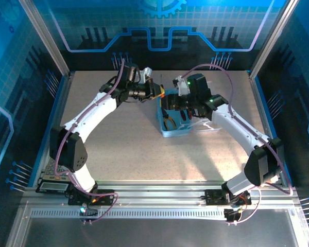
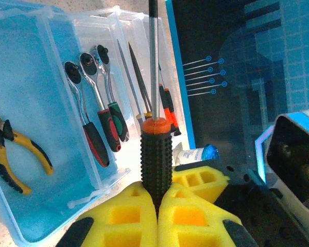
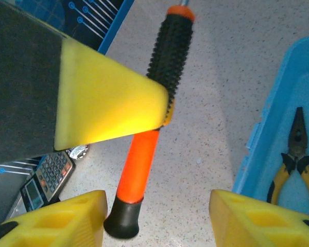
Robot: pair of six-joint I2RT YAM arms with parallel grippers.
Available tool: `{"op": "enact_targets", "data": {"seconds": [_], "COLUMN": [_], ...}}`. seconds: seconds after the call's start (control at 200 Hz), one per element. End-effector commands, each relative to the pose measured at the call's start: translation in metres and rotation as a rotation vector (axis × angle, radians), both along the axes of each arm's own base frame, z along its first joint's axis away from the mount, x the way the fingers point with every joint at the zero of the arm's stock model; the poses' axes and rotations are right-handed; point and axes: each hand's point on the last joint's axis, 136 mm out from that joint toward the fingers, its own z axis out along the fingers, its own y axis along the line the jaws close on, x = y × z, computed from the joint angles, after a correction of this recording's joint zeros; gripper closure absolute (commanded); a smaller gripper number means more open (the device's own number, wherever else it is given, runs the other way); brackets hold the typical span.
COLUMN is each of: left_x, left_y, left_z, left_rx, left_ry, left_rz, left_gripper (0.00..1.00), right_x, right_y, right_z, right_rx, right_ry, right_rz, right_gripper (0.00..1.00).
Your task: Pack the tool kit
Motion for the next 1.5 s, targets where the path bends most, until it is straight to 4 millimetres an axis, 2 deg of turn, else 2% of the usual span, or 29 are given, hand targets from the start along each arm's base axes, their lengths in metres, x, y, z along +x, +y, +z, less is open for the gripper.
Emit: {"op": "enact_targets", "data": {"seconds": [0.0,0.07,0.15,0.305,0.46,0.49,0.51,0.58,0.685,0.705,0.72,0.865,0.976,1.046,1.136,1.236,1.491], "left_x": [-0.015,-0.016,-0.017,-0.018,-0.018,-0.018,-0.018,-0.016,-0.011,-0.01,-0.009,-0.006,-0.007,-0.01,-0.015,-0.021,-0.026], "left_y": [-0.008,-0.009,-0.01,-0.011,-0.011,-0.01,-0.008,0.006,0.04,0.047,0.052,0.097,0.13,0.148,0.162,0.167,0.167], "left_z": [0.019,0.02,0.021,0.022,0.019,0.017,0.015,0.007,-0.001,-0.001,0.0,-0.009,-0.03,-0.046,-0.063,-0.075,-0.089], "left_rx": [-0.051,-0.052,-0.055,-0.056,-0.044,-0.027,-0.008,0.108,0.318,0.35,0.368,0.495,0.589,0.655,0.72,0.744,0.746], "left_ry": [-0.018,-0.022,-0.021,-0.022,-0.019,-0.018,-0.019,-0.028,-0.065,-0.073,-0.08,-0.076,-0.028,0.009,0.046,0.073,0.094], "left_rz": [-0.039,-0.042,-0.047,-0.056,-0.06,-0.058,-0.054,-0.018,0.059,0.074,0.082,0.162,0.217,0.243,0.253,0.247,0.236], "left_gripper": [1.0,1.0,1.0,1.0,1.0,0.99,0.92,0.54,0.17,0.05,0.01,0.01,0.01,0.01,0.01,0.01,0.01], "right_x": [0.006,0.006,0.006,0.005,0.003,0.003,0.002,0.002,0.004,0.004,0.005,0.004,0.002,0.001,0.0,0.002,0.009], "right_y": [0.01,0.012,0.012,0.009,0.005,0.004,0.003,-0.006,-0.037,-0.045,-0.051,-0.123,-0.172,-0.194,-0.213,-0.228,-0.24], "right_z": [0.021,0.023,0.023,0.023,0.025,0.025,0.025,0.025,0.019,0.017,0.016,-0.001,-0.02,-0.032,-0.047,-0.061,-0.09], "right_rx": [0.029,0.03,0.026,0.015,-0.007,-0.015,-0.019,-0.054,-0.137,-0.159,-0.177,-0.359,-0.506,-0.563,-0.617,-0.656,-0.724], "right_ry": [-0.047,-0.05,-0.049,-0.052,-0.061,-0.064,-0.064,-0.075,-0.074,-0.072,-0.071,-0.03,0.017,0.048,0.082,0.119,0.191], "right_rz": [-0.001,0.003,0.002,-0.002,-0.005,-0.006,-0.006,-0.008,-0.042,-0.051,-0.06,-0.166,-0.243,-0.268,-0.282,-0.294,-0.281], "right_gripper": [0.5,0.53,0.61,0.84,1.0,1.0,1.0,1.0,1.0,1.0,1.0,1.0,1.0,1.0,1.0,1.0,1.0]}}
